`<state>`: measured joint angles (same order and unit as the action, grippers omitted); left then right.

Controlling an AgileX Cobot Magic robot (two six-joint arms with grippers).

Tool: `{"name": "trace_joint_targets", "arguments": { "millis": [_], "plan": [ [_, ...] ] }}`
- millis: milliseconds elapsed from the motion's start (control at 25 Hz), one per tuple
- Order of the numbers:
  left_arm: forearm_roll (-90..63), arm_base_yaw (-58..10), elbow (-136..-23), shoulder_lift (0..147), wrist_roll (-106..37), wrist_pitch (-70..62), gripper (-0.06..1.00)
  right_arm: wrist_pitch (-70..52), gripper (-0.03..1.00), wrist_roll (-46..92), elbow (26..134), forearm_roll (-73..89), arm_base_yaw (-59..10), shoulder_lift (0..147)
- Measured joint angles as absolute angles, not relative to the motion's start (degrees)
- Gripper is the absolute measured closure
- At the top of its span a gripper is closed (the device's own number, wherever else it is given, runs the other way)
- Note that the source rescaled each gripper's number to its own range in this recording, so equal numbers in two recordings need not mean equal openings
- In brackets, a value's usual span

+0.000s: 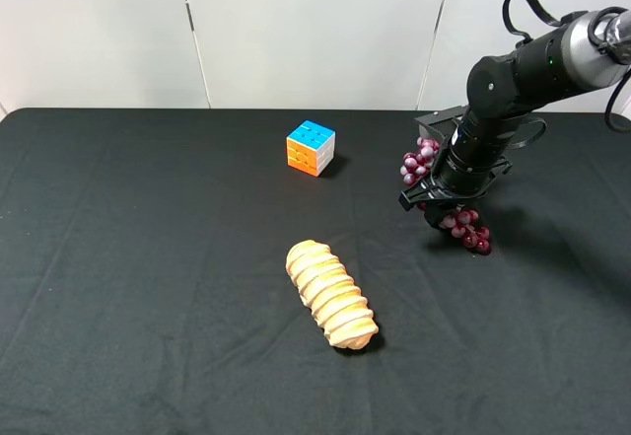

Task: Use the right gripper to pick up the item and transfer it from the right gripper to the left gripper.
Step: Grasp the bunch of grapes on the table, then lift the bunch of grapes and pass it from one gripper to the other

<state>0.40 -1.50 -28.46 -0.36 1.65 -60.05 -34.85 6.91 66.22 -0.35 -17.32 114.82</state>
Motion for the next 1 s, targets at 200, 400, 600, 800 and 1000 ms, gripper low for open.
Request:
{"name": "trace_joint_targets", "arguments": {
  "millis": [200,400,600,800,1000],
  "plan": [
    [0.4,-1.5,-28.5,-0.4,1.7,-60.0,-0.06,-35.0,0.93,6.9,66.2,-0.8,-17.3,114.3],
    [0.4,-1.5,-28.5,-0.4,1.7,-60.0,-0.06,-36.5,0.93,6.9,66.1,-1.3,-17.3,111.2],
    [0.4,-1.5,-28.5,-0.4,1.7,-60.0,-0.06,-39.4,0.93,6.9,66.1,-1.3,-17.3,106.5],
    [0.4,-1.5,-28.5,-0.4,1.7,-60.0,-0.06,-44.2,0.93,6.9,67.2,-1.4,-17.3,101.8],
    [0.4,-1.5,-28.5,-0.4,1.7,-60.0,-0.06,-53.2,0.93,6.9,73.8,-0.9,-17.3,99.6]
  ]
}}
